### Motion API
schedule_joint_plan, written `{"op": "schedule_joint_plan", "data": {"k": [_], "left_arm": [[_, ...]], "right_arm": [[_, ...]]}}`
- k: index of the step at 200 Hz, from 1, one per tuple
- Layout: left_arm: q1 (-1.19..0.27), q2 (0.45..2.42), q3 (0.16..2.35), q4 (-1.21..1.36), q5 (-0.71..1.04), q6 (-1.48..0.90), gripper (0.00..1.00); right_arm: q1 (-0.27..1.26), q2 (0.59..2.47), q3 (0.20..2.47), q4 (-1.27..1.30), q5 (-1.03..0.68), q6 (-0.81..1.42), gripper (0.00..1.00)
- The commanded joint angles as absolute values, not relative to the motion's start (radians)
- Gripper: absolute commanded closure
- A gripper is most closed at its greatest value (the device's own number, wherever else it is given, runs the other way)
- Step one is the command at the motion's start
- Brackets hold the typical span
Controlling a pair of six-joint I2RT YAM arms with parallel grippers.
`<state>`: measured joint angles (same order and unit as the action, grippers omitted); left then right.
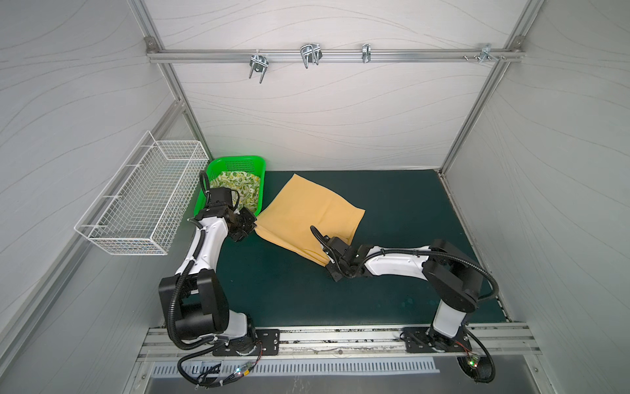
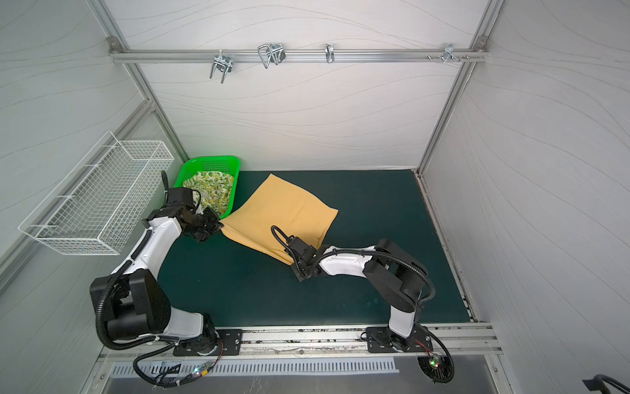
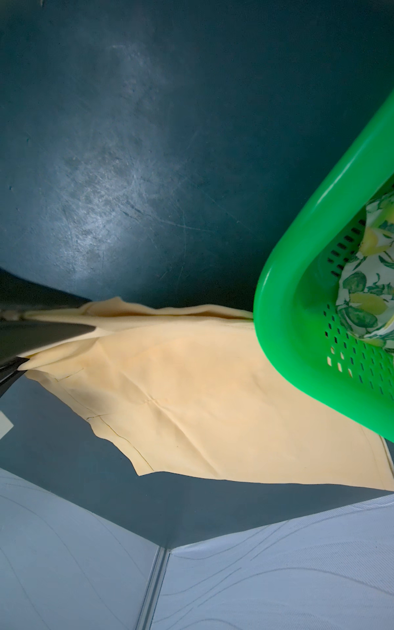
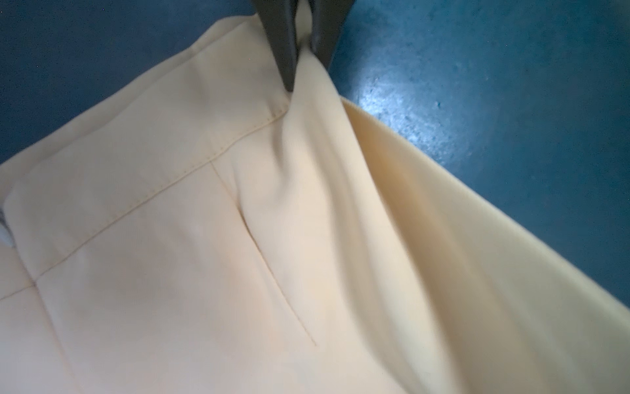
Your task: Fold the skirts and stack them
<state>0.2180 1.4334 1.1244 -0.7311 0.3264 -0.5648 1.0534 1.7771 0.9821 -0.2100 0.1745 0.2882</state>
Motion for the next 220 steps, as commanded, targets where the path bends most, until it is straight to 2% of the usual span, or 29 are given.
{"op": "schedule_joint_plan", "data": {"k": [1, 52, 106, 141, 176, 220], "left_arm": [[0.233, 1.441, 1.193, -0.725, 0.320, -0.537, 1.00], [0.236, 1.387, 1.193, -0.751, 0.375, -0.518, 1.00], [0.236, 1.188, 1.126, -0.796, 0.434, -0.490, 1.00], [0.235, 1.074, 1.149, -0.814, 0.453, -0.503, 1.00], [0.233, 1.096, 1.193, -0.791, 0.531, -0.537, 1.00], [0.113, 1.222, 1.227, -0.712, 0.446, -0.559, 1.00]], "right_arm": [[1.074, 1.762, 0.935, -0.326, 0.092, 0.296, 0.98], [1.185, 1.584, 1.005, -0.467, 0.015, 0.356, 0.98], [1.217, 1.448, 0.991, -0.499, -0.140, 0.471, 0.97], [1.238, 1.396, 1.006, -0.543, -0.183, 0.513, 0.97], [1.219, 1.345, 0.993, -0.511, -0.266, 0.561, 0.96], [1.104, 1.334, 0.957, -0.480, -0.387, 0.614, 0.95]]}}
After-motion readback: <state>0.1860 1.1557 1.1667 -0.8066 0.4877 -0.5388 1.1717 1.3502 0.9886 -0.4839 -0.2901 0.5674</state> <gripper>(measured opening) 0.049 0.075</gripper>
